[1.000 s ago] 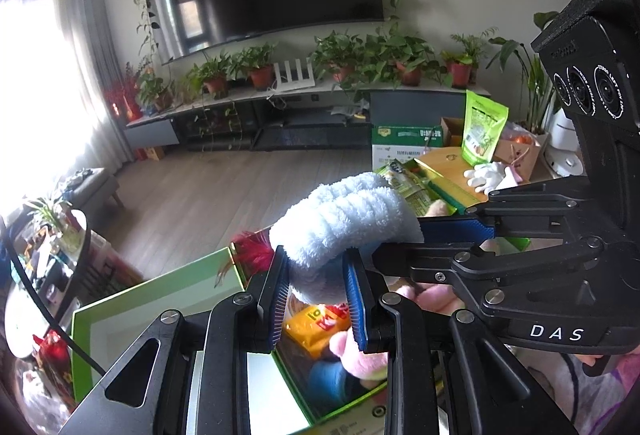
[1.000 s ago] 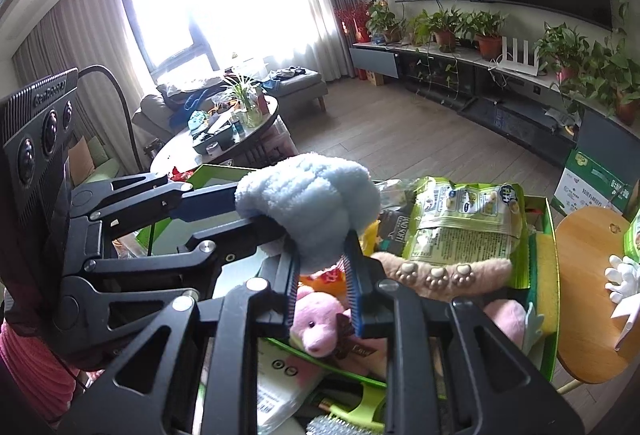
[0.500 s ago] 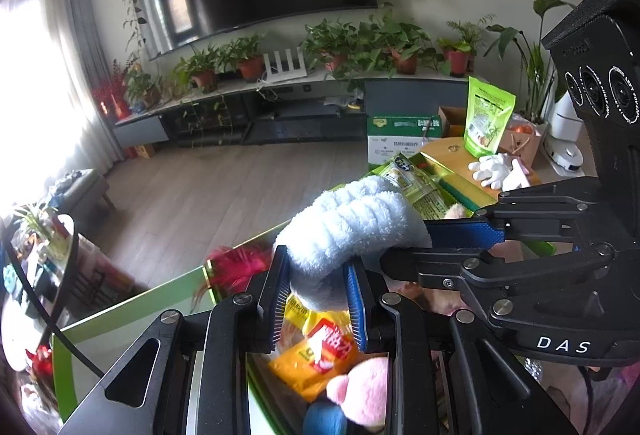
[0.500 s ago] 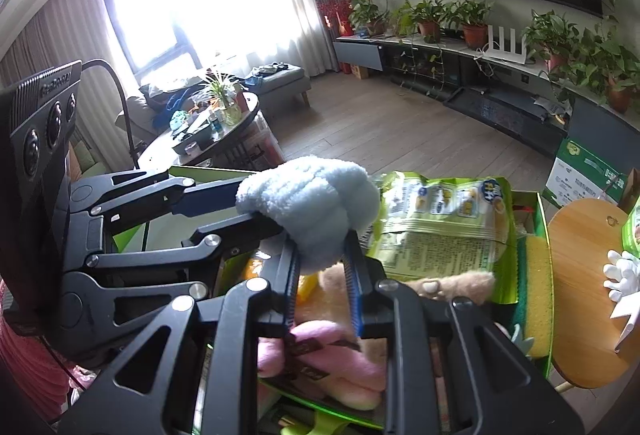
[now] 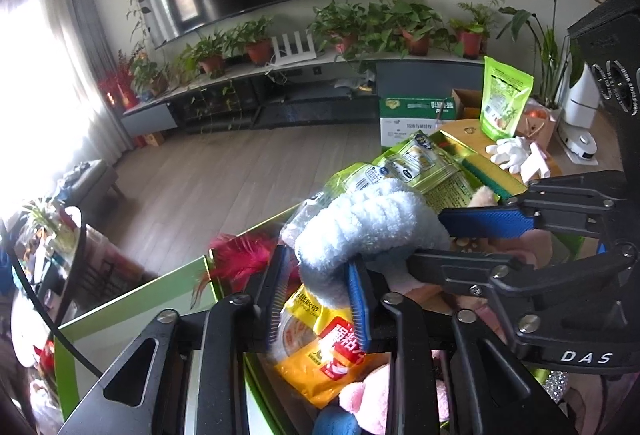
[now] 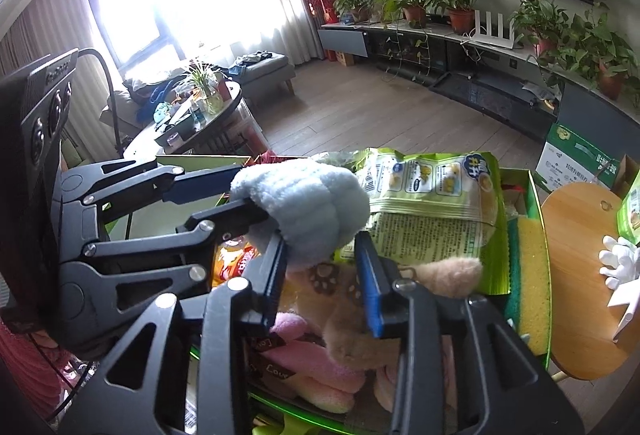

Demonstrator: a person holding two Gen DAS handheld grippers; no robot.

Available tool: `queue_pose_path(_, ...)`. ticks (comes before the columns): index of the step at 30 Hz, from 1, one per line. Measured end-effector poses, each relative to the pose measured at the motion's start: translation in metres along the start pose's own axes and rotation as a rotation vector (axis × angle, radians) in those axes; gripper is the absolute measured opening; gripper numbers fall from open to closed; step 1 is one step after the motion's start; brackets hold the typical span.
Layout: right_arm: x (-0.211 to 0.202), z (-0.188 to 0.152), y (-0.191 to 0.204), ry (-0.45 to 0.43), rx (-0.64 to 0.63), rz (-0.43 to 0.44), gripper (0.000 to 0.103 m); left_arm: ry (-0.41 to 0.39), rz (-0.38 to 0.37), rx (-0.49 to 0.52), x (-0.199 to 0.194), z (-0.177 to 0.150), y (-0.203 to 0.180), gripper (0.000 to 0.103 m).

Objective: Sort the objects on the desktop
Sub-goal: 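Carry the blue fuzzy item over the green box and lower it, then open both tools to release the blue fuzzy item into the box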

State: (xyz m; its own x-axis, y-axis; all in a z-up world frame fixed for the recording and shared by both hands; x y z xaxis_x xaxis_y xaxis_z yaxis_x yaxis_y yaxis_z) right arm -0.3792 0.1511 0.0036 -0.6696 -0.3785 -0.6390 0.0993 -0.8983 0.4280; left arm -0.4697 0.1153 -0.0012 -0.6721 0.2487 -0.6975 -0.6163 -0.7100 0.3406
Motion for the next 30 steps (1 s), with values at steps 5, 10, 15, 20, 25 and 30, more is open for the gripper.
queue_pose_path(5,-0.004,0.001,-0.001,-0.012,-0.010,-0.021,0.035,0.000,0.012,0.015,-0.002,-0.001,0.000,0.044)
queue_pose_path(10,0.002,0.005,-0.008,-0.016,-0.009,-0.072,0.035,0.003,0.006,0.016,-0.006,-0.003,0.000,0.044)
queue_pose_path(15,0.005,0.004,-0.009,-0.004,0.005,-0.061,0.035,0.013,0.005,0.015,-0.008,-0.008,-0.001,0.045)
queue_pose_path(20,-0.005,0.001,-0.002,-0.003,-0.002,-0.046,0.035,-0.008,0.003,0.002,-0.013,-0.006,-0.001,0.045)
queue_pose_path(25,-0.024,0.006,0.006,-0.029,-0.017,-0.049,0.035,-0.046,0.008,-0.003,-0.031,0.004,-0.004,0.045)
queue_pose_path(30,-0.059,0.016,0.027,-0.089,-0.052,-0.032,0.035,-0.100,0.028,-0.004,-0.063,0.018,-0.005,0.045)
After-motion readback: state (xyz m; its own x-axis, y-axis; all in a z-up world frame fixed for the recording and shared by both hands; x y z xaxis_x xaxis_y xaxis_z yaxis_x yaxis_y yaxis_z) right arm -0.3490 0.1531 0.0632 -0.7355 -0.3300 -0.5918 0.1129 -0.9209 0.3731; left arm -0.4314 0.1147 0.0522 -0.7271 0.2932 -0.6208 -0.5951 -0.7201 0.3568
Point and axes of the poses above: each gripper's, at about its wrist camera, not at the fingertips, and x roughly the way its jaws point, y to its left, z to its top, the point moved 6 cm from there along x, roughly the way its jaws point, and after that the axes turned 15 degrees about x, right-handed, at the moved point
